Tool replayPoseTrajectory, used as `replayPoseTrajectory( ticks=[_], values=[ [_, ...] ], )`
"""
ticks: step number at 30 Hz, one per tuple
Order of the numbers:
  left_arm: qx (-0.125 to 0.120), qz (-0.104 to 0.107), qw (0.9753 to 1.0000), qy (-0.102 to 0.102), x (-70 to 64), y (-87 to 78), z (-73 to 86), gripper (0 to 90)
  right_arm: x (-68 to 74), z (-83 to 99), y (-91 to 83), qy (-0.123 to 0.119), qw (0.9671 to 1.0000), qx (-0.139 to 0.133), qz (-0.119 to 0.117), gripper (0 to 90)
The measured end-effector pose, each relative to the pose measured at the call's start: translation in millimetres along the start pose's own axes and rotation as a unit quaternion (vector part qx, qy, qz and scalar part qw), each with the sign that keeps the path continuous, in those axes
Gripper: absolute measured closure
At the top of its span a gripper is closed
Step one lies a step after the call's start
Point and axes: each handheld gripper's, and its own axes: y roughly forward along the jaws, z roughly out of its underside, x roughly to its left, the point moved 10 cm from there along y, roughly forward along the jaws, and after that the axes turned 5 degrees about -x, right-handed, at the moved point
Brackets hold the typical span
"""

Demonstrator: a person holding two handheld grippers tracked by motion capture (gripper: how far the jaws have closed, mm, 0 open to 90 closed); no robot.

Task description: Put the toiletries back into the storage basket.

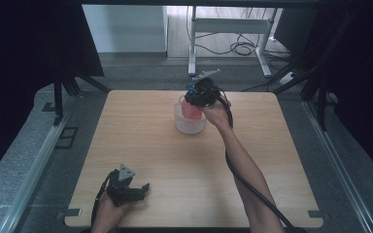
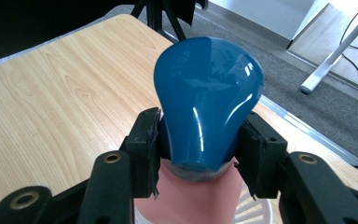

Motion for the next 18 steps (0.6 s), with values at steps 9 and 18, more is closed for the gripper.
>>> replayPoseTrajectory(
  ticks=[9,18],
  values=[
    [0.0,0.0,1.0,0.0,0.0,0.1,-0.1,10.7,2.7,10.5,9.4,-0.001,1.0,0.007,-0.001,52.5],
    [0.0,0.0,1.0,0.0,0.0,-0.1,0.0,10.7,4.7,22.1,18.9,-0.001,0.9999,0.014,-0.001,52.5]
  ],
)
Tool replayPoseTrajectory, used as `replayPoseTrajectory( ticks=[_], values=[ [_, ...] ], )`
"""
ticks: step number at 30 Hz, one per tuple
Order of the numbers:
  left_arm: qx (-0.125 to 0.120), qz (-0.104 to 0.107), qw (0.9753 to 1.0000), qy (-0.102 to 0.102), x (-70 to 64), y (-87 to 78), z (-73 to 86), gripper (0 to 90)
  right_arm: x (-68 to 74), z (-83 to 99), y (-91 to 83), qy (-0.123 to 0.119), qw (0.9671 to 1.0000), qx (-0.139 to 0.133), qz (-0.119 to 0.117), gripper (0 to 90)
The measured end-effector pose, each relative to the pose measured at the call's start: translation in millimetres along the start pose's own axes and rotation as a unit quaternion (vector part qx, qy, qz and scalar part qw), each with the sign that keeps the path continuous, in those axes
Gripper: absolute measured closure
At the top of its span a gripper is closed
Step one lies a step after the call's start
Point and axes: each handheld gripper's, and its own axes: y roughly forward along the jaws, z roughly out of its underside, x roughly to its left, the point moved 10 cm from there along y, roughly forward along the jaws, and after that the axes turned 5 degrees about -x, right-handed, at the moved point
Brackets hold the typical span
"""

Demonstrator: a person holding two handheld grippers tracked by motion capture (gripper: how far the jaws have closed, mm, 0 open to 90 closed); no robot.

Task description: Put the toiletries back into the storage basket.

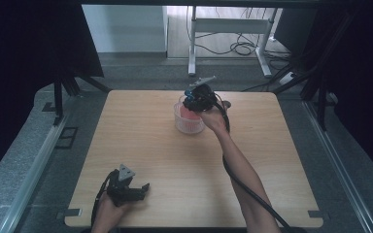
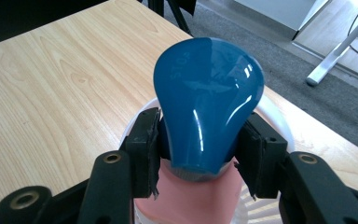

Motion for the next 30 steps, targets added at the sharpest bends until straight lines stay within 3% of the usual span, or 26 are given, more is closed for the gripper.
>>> replayPoseTrajectory(
  ticks=[16,30],
  values=[
    [-0.001,0.0,1.0,-0.001,-0.2,0.1,-0.1,10.6,-0.5,17.4,10.2,0.02,0.9997,0.012,-0.006,52.4],
    [-0.001,0.0,1.0,-0.001,-0.2,0.1,-0.1,10.6,-5.2,18.3,8.7,0.036,0.9993,0.008,-0.004,49.5]
  ],
)
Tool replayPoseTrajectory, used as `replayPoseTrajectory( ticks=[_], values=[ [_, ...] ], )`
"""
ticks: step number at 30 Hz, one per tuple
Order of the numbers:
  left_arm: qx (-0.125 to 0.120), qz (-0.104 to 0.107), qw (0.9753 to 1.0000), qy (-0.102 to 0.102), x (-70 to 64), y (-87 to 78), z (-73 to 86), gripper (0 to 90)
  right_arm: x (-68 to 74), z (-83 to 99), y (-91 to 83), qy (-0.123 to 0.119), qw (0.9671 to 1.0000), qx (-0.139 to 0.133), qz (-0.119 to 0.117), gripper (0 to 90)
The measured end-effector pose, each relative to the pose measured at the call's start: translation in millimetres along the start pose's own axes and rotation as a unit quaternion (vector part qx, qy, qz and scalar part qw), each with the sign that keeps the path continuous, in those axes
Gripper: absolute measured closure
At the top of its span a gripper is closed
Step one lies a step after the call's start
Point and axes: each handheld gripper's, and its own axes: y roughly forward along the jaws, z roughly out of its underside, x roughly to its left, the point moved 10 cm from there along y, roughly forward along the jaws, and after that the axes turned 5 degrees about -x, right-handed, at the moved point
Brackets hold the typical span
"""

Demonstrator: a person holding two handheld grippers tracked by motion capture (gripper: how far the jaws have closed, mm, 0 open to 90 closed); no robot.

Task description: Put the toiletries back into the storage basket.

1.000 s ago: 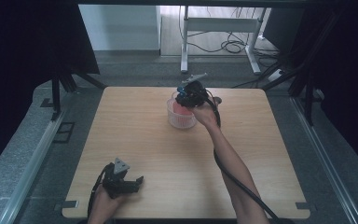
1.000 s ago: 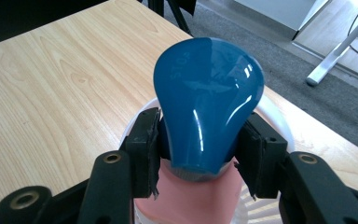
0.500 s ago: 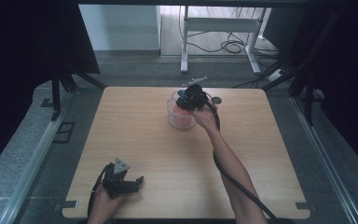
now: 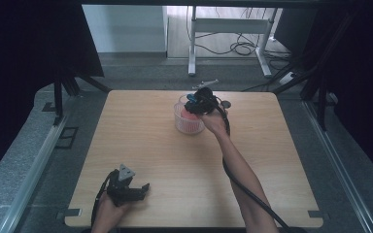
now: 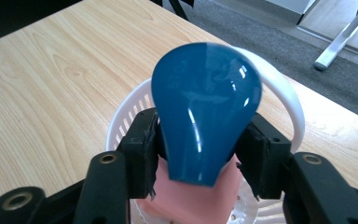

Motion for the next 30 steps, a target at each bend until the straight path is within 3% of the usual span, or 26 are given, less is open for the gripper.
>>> replayPoseTrajectory(
  ticks=[10,18,30],
  values=[
    [0.0,0.0,1.0,0.0,0.0,0.0,0.0,10.6,4.6,-2.7,-3.6,-0.006,0.9999,-0.004,-0.009,39.8],
    [0.001,0.0,1.0,0.001,0.1,0.0,0.1,10.7,4.9,-7.3,-9.2,-0.011,0.9998,-0.014,-0.008,26.7],
    [0.0,0.0,1.0,0.001,0.1,0.1,0.0,10.6,7.6,-12.2,-18.3,-0.029,0.9993,-0.022,-0.004,15.8]
  ],
)
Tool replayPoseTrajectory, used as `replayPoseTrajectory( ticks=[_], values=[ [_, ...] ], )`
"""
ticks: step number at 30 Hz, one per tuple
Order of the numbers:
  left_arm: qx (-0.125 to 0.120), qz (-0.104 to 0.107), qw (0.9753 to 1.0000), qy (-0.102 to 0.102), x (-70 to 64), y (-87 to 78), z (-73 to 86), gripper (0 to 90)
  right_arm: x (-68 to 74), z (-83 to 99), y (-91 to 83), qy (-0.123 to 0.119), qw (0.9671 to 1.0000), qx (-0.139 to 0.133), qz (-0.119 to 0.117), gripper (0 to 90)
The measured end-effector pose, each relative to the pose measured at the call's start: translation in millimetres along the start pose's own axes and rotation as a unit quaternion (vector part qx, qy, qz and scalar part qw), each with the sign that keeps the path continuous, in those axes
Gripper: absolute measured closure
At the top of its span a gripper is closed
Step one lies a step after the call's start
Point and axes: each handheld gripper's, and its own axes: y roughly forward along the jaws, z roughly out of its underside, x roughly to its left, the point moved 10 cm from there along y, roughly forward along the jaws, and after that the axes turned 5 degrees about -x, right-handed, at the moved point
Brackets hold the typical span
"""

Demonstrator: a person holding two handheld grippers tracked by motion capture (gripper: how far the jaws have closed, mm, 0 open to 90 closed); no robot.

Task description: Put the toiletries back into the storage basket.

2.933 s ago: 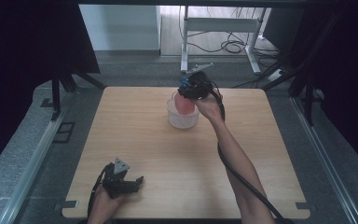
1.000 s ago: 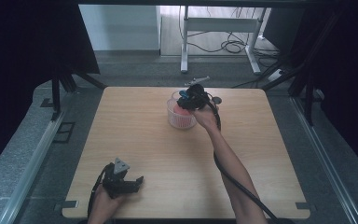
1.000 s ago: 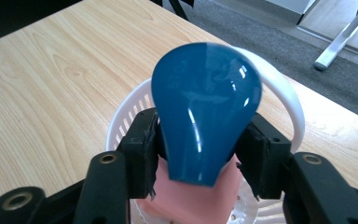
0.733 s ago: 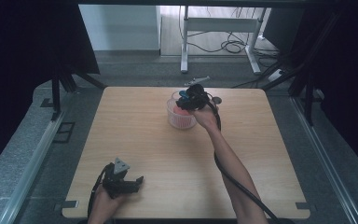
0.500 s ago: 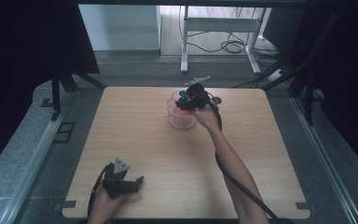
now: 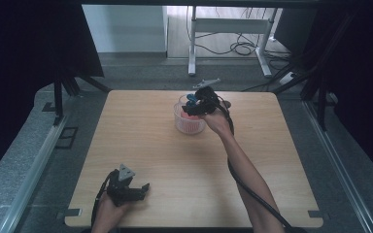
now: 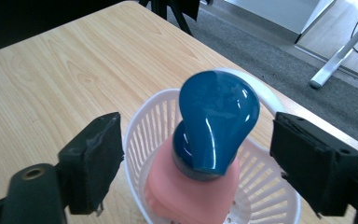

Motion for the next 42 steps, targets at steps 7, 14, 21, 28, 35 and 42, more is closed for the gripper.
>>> replayPoseTrajectory(
  ticks=[7,14,21,28,35,42],
  values=[
    [0.0,0.0,1.0,0.0,0.0,0.0,0.0,10.6,4.8,-5.2,-7.8,-0.003,1.0,-0.003,-0.006,12.9],
    [0.0,0.0,1.0,0.002,0.3,0.0,-0.1,10.6,6.0,-4.4,-16.0,-0.002,1.0,0.0,-0.006,12.5],
    [0.0,0.0,1.0,0.002,0.3,0.0,-0.1,10.6,6.7,-0.6,-23.3,-0.003,1.0,0.001,-0.01,10.9],
    [0.0,0.0,1.0,0.001,0.2,0.0,-0.1,10.6,11.5,1.7,-32.5,-0.006,0.9999,-0.002,-0.016,7.4],
    [0.0,0.001,1.0,0.001,0.1,0.0,-0.1,10.6,14.7,3.3,-40.8,-0.011,0.9998,-0.004,-0.018,4.3],
    [0.0,0.001,1.0,0.002,0.2,0.0,0.0,10.6,18.8,7.2,-48.3,-0.018,0.9996,-0.003,-0.022,3.0]
  ],
)
